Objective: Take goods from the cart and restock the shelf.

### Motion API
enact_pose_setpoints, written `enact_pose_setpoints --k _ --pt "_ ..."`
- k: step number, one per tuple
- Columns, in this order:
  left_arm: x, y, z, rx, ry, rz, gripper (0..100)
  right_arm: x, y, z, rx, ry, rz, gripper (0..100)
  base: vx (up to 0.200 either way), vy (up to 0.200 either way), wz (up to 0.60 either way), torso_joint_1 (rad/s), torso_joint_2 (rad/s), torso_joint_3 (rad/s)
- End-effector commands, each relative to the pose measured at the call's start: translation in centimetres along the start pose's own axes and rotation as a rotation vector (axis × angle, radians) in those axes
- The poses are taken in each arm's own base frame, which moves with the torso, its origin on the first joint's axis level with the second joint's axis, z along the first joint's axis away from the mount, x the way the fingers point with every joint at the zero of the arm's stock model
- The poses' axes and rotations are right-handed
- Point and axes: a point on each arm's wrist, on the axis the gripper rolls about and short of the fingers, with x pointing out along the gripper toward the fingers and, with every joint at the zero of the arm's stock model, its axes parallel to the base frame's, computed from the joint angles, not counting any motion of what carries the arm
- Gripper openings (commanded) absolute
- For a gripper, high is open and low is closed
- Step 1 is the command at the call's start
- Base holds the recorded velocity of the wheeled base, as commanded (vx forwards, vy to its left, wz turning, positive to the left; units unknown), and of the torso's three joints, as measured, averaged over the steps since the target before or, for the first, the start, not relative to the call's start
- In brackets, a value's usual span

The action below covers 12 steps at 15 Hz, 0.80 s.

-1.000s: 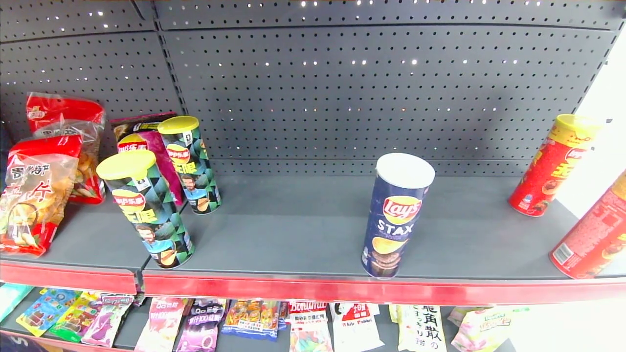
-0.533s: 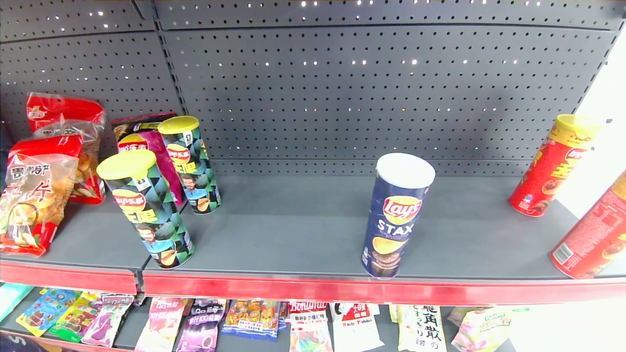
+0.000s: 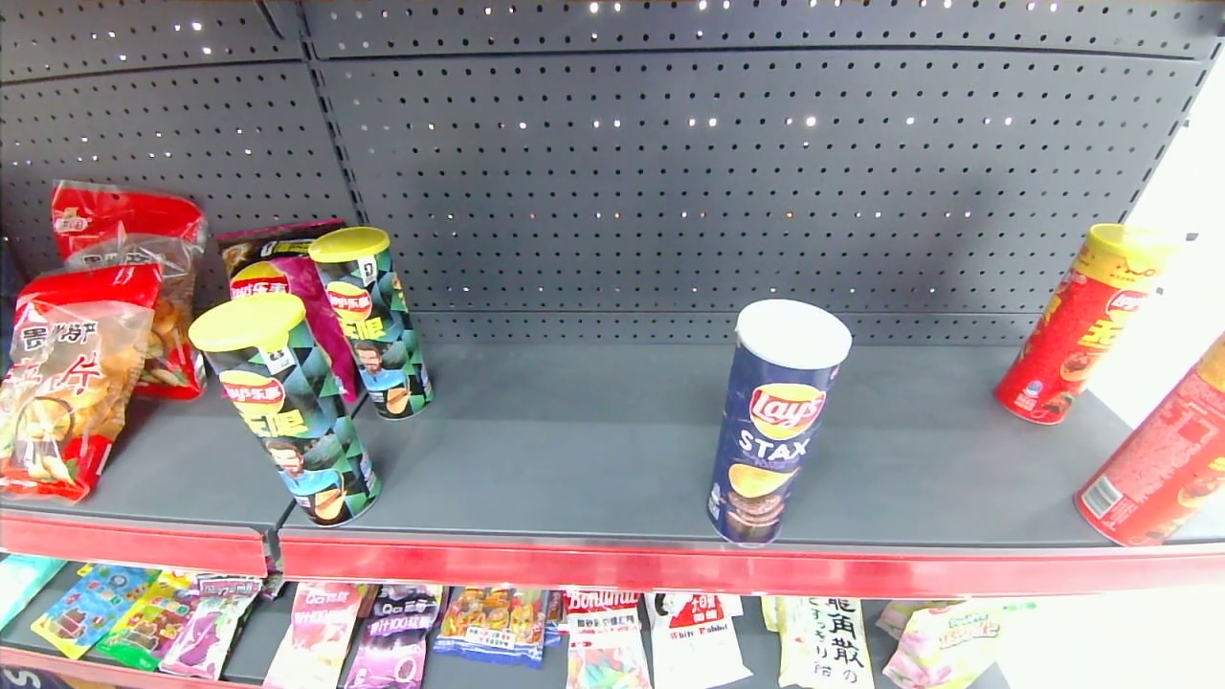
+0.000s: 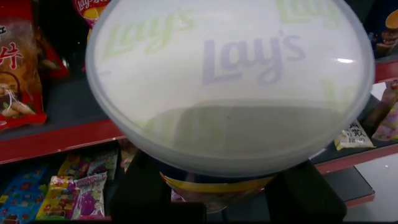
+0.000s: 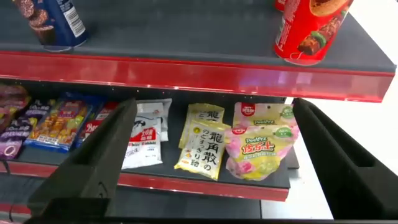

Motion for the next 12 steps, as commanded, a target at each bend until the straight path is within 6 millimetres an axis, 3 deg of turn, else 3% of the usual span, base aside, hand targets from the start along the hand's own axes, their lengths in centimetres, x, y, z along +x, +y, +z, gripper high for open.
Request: enact_pose_setpoints --k 1,2,9,12 --pt "-0.16 -0.05 -0.19 0.001 -0.01 -0.005 0 0.01 0.0 -0.04 0.001 0.002 0.001 100 0.0 0.0 0.0 0.0 0.0 0.0" --pt "-0.16 -0.05 -0.24 0.001 -0.01 -0.005 0 0.01 0.0 -0.04 0.001 0.002 0.001 100 0.0 0.0 0.0 0.0 0.0 0.0" --pt "-0.17 -0.04 -0.15 -0.001 -0.011 -0.007 0 0.02 0.02 -0.03 0.003 0.004 0.011 100 0.0 0.0 -0.6 0.006 0.0 0.002" --pt "-0.15 -0.02 0.11 0.0 -0.013 -0.008 0 0.01 0.02 -0.04 0.003 0.002 0.01 100 0.0 0.0 0.0 0.0 0.0 0.0"
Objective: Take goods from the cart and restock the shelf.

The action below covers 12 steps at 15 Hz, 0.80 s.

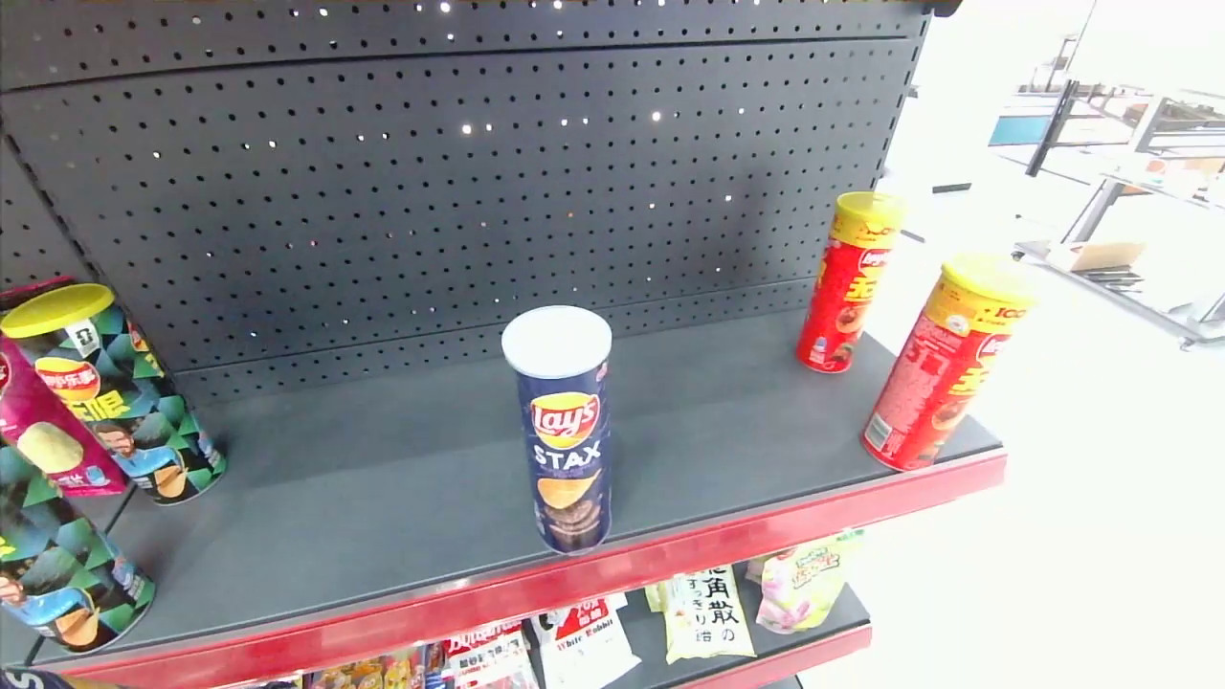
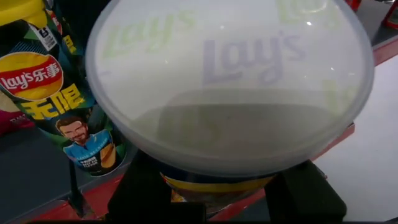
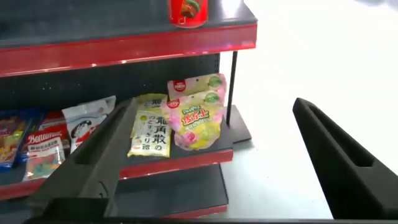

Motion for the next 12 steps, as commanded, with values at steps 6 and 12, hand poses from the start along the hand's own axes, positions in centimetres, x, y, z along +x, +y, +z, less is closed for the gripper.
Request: enact_pose_setpoints --k 6,12 --pt "1.7 0.2 2.4 -0.054 0.058 -0.075 0 0.0 0.0 0.0 0.004 0.003 -0.001 100 0.0 0.0 0.0 0.0 0.0 0.0" --pt "9.5 1.0 4.4 -0.074 0.145 -0.139 0 0.0 0.0 0.0 0.004 0.003 -0.001 100 0.0 0.0 0.0 0.0 0.0 0.0"
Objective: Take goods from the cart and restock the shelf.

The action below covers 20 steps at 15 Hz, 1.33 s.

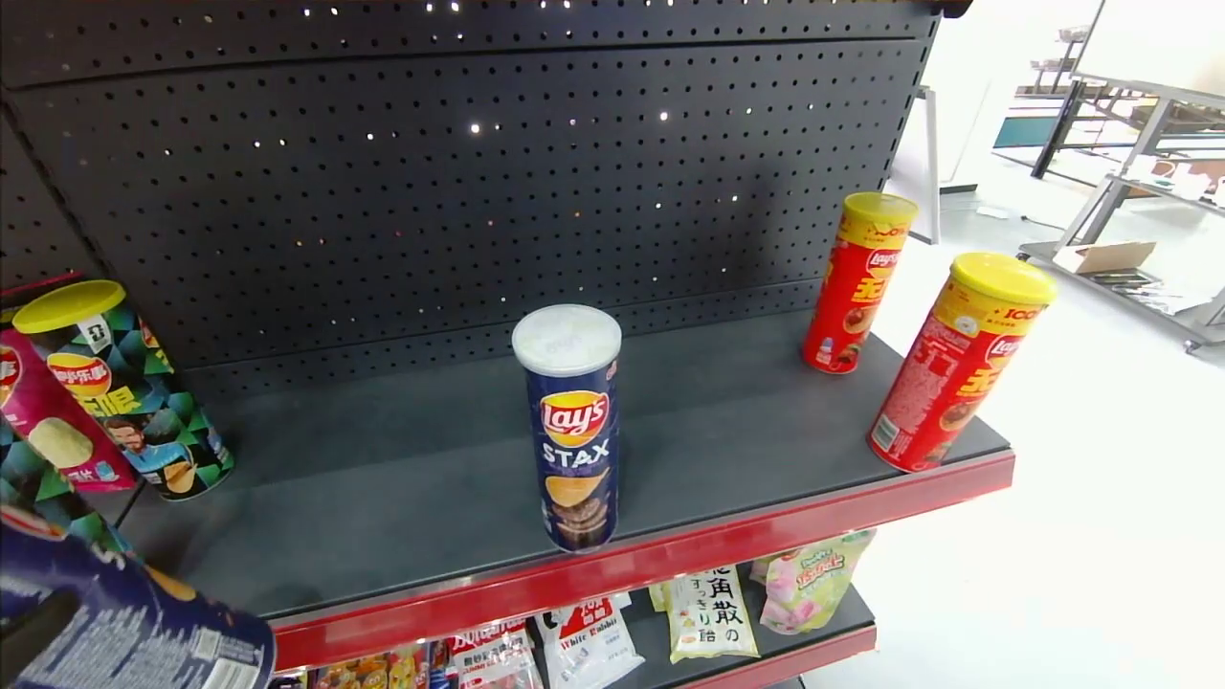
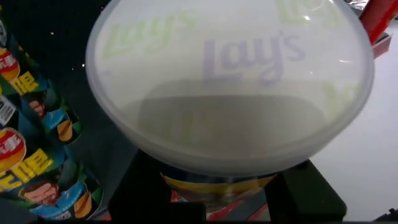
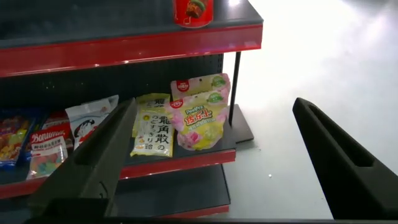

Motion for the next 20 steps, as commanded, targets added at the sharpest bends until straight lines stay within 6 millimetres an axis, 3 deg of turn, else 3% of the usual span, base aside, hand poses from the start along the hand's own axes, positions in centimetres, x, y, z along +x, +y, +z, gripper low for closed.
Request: enact_pose_setpoints --k 1,3,6,9,12,13,17,18,19,20 --pt "5.5 1.2 0.4 -0.024 0.109 -0.013 0 0.0 0.0 0.0 0.0 0.002 0.001 100 0.0 0.0 0.0 0.0 0.0 0.0" --pt "7.7 1.7 0.9 -0.024 0.106 -0.014 0 0.0 0.0 0.0 0.0 0.002 0.001 100 0.0 0.0 0.0 0.0 0.0 0.0" --pt "8.9 1.7 0.8 -0.027 0.127 -0.036 0 0.0 0.0 0.0 0.0 0.002 0.001 100 0.0 0.0 0.0 0.0 0.0 0.0" --pt "11.8 1.9 2.6 -0.032 0.132 -0.068 0 0.0 0.0 0.0 0.0 0.002 0.001 100 0.0 0.0 0.0 0.0 0.0 0.0" --pt "15.5 2.0 4.3 -0.023 0.096 -0.092 0 0.0 0.0 0.0 0.0 0.002 0.001 100 0.0 0.0 0.0 0.0 0.0 0.0" --pt "17.6 1.9 4.6 -0.03 0.111 -0.114 0 0.0 0.0 0.0 0.0 0.002 0.001 100 0.0 0.0 0.0 0.0 0.0 0.0" --pt "23.9 1.3 4.7 -0.018 0.111 -0.155 0 0.0 0.0 0.0 0.0 0.002 0.001 100 0.0 0.0 0.0 0.0 0.0 0.0" --pt "23.9 1.3 4.7 -0.018 0.111 -0.155 0 0.0 0.0 0.0 0.0 0.002 0.001 100 0.0 0.0 0.0 0.0 0.0 0.0" --pt "26.4 0.4 5.0 -0.006 0.111 -0.136 0 0.0 0.0 0.0 0.0 0.002 0.001 100 0.0 0.0 0.0 0.0 0.0 0.0" --pt "27.4 -0.2 4.6 -0.011 0.121 -0.151 0 0.0 0.0 0.0 0.0 0.002 0.001 100 0.0 0.0 0.0 0.0 0.0 0.0"
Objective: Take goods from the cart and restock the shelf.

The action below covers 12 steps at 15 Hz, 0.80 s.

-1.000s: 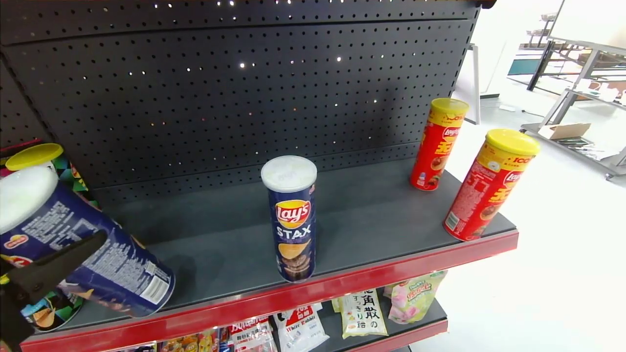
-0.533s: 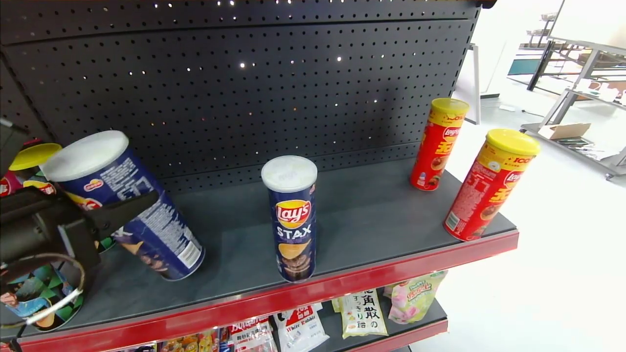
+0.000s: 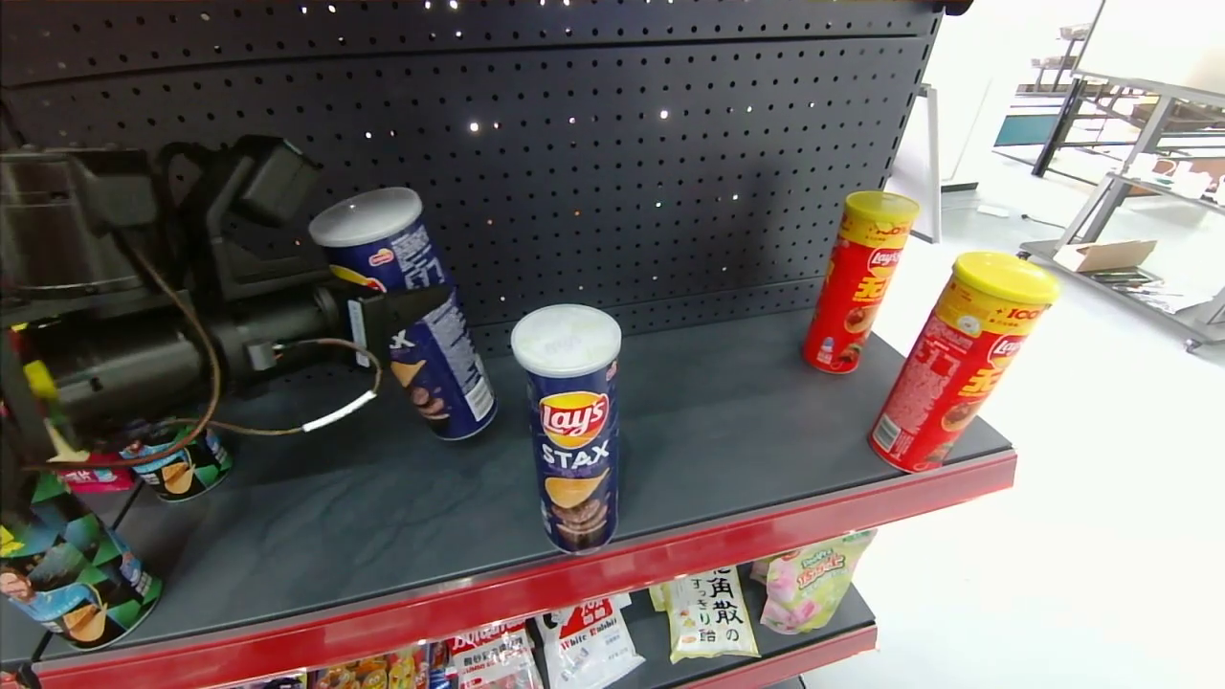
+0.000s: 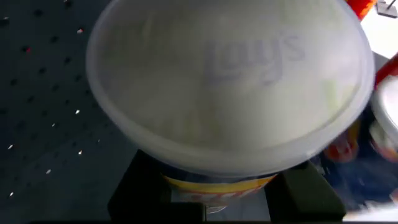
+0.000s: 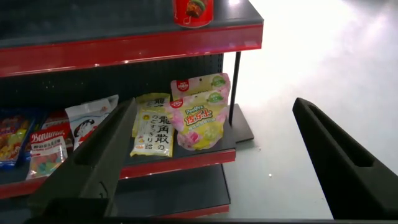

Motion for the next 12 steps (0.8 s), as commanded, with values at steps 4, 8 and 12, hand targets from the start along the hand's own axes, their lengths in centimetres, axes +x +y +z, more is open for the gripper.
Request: enact_pose_setpoints --k 4,8,12 --pt "7.9 -0.4 -1.5 0.004 -0.002 -0.028 0 0.0 0.0 0.0 0.0 0.002 0.001 100 0.0 0.0 0.0 0.0 0.0 0.0" --pt "10.1 -0.6 -1.8 0.006 0.0 -0.04 0 0.0 0.0 0.0 0.0 0.002 0.001 100 0.0 0.0 0.0 0.0 0.0 0.0" --pt "10.7 -1.1 -2.1 0.007 0.017 -0.06 0 0.0 0.0 0.0 0.0 0.002 0.001 100 0.0 0.0 0.0 0.0 0.0 0.0"
